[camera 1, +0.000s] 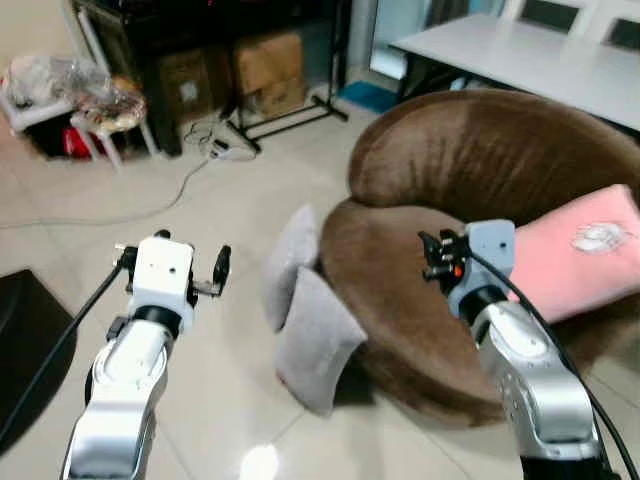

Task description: Move the pillow to the sofa from floor

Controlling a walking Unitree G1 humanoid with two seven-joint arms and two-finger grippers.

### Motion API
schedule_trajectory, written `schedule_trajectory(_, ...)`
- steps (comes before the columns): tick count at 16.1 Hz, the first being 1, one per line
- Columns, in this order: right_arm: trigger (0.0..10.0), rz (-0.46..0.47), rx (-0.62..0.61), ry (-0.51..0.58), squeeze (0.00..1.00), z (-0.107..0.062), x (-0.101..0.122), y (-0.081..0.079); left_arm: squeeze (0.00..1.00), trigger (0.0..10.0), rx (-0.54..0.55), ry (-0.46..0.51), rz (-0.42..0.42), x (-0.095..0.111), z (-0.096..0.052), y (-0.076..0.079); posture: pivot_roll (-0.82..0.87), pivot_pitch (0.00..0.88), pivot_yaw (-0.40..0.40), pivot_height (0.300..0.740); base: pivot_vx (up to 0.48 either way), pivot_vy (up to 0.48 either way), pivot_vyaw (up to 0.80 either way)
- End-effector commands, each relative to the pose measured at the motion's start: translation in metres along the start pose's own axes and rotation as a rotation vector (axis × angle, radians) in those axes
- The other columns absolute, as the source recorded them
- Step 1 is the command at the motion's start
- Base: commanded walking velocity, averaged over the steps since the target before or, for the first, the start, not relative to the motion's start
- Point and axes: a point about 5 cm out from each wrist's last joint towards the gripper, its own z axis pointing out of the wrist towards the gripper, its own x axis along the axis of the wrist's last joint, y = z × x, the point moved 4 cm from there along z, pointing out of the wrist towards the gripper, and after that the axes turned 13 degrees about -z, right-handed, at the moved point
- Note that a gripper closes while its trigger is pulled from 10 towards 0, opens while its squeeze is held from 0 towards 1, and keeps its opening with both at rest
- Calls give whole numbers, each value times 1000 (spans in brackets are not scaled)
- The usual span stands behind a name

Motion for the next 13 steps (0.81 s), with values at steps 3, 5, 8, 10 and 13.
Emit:
schedule_trajectory(3,10000,10,28,28,0,1,7,-10,0,10000,-1,9,2,2,-2,-3,-125,0,-8,740,277,0,690)
schedule_trajectory(5,10000,31,21,30,0,1,5,-7,0,10000,-2,11,5,3,-2,-3,-128,0,-3,740,292,0,0)
schedule_trajectory(8,10000,25,24,31,0,-1,4,-9,0,10000,-4,14,9,3,-2,-4,-129,0,-2,740,294,0,0)
schedule_trajectory(10,10000,30,14,34,0,0,5,-8,0,10000,2,16,14,2,-2,-6,-128,0,0,740,294,0,0)
schedule_trajectory(13,10000,-4,26,46,0,0,6,-10,0,10000,5,19,17,2,-3,-8,-125,0,2,740,295,0,0)
